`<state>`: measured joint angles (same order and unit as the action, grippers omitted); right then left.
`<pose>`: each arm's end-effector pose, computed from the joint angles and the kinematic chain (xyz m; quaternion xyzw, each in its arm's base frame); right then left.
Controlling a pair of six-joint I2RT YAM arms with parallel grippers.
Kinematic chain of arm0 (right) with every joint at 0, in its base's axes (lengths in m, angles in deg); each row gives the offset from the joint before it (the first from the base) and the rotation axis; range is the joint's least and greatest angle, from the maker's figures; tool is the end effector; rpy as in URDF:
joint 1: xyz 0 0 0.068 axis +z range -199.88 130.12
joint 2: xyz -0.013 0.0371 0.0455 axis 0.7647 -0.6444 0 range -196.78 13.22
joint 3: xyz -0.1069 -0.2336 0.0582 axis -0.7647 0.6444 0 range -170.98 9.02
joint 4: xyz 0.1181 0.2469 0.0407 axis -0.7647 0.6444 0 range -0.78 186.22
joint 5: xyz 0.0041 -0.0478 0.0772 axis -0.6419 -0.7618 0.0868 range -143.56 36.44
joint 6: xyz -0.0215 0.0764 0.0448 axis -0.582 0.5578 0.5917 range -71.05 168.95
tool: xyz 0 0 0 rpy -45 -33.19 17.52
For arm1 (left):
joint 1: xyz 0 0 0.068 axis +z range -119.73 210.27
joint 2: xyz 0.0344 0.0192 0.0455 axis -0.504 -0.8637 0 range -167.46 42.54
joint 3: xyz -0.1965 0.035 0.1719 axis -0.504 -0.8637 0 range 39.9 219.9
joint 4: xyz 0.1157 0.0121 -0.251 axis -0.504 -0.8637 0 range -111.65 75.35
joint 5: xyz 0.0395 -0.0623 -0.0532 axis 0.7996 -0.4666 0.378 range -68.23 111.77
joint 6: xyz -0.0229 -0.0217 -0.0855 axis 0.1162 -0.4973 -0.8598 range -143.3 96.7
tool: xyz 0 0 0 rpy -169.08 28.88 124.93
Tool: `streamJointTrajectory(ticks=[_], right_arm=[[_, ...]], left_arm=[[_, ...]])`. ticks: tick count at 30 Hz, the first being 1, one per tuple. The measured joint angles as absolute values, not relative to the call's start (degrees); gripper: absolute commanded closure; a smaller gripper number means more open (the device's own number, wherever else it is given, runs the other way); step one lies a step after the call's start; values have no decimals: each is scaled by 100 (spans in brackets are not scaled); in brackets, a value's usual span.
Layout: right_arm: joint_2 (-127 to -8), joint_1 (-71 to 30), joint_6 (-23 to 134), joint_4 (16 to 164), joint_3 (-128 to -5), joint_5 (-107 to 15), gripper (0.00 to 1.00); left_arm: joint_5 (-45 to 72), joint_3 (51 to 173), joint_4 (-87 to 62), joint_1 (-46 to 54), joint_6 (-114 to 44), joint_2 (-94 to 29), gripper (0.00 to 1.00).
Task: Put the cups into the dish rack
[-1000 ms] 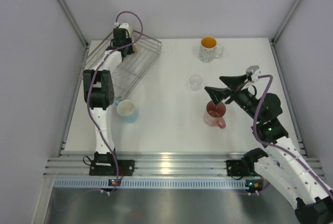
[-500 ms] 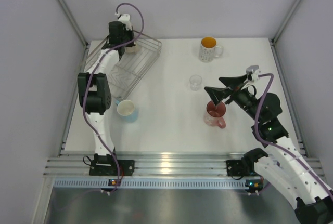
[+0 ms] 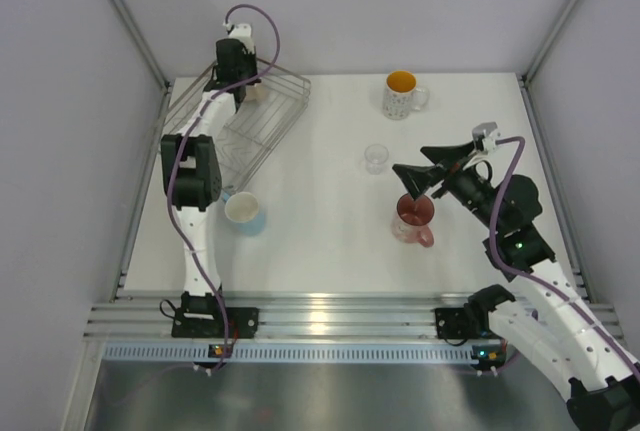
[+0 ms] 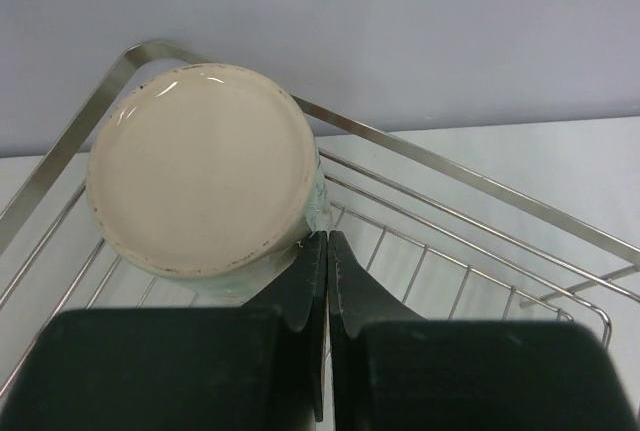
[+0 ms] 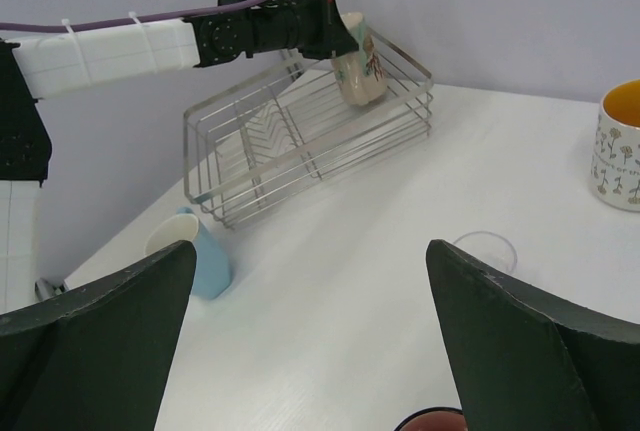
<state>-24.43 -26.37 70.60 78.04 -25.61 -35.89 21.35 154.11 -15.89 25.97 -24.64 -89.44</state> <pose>0.2038 0.1156 0.3365 -0.1265 0.6453 0.3796 0.6508 0.6025 -0.0459 0.2293 0.0231 0.8138 -0.0315 0.5798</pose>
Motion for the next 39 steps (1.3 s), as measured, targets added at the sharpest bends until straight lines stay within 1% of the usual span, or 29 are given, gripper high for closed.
streamJointTrajectory(ticks=[5, 10, 13, 15, 18, 19, 20, 21, 24, 25, 26, 28, 29, 31, 33, 34, 35, 39], right_arm=[[-2447, -2637, 7069, 7835, -2561, -3598, 1], [-2585, -2637, 7078, 7918, -2589, -3873, 1], [-2860, -2635, 7108, 8204, -2832, -4400, 1], [-3109, -2635, 7021, 8350, -3062, -4686, 1], [-3671, -2635, 6686, 8661, -3630, -4955, 1], [-3938, -2637, 6549, 8864, -3934, -5018, 0], [-4101, -2640, 6459, 8969, -4122, -5064, 0], [-4456, -2655, 6271, 9107, -4480, -5093, 1], [-5240, -2788, 5812, 9441, -5260, -4892, 1], [-5463, -2876, 5709, 9570, -5479, -4767, 4], [-5715, -2985, 5589, 9675, -5704, -4592, 11], [-6141, -3304, 5399, 9933, -6102, -4155, 19], [-6316, -3444, 5336, 10025, -6257, -3961, 29], [-6707, -3811, 5124, 10269, -6626, -3530, 36], [-7059, -4104, 4901, 10407, -6919, -3235, 51], [-7249, -4231, 4787, 10481, -7077, -3126, 57], [-7422, -4318, 4702, 10530, -7193, -3049, 59], [-8263, -4482, 4394, 10855, -7977, -2909, 61]], left_arm=[[2207, 15411, -1558, 2604, -2372, -8946, 100], [1783, 15147, -1514, 2604, -2418, -8774, 100], [1529, 14808, -1547, 2564, -2530, -8393, 82], [1394, 14496, -1556, 2510, -2689, -7965, 65], [1285, 13875, -1613, 2354, -2952, -7042, 42], [1239, 13665, -1595, 2284, -3028, -6669, 39], [1245, 13471, -1541, 2210, -3100, -6385, 33], [1260, 13221, -1554, 2110, -3162, -5978, 22], [1365, 12675, -1615, 1749, -3463, -4914, 18], [1339, 12520, -1621, 1651, -3579, -4640, 15], [1256, 12308, -1600, 1546, -3728, -4315, 15], [1068, 11855, -1615, 1478, -4047, -3797, 15], [992, 11656, -1630, 1478, -4182, -3620, 15], [808, 11254, -1715, 1471, -4477, -3349, 15], [589, 10896, -1844, 1415, -4748, -3244, 15], [476, 10688, -1857, 1340, -4875, -3228, 15], [395, 10531, -1934, 1259, -4956, -3220, 16], [52, 9943, -2240, 741, -5144, -3183, 16]])
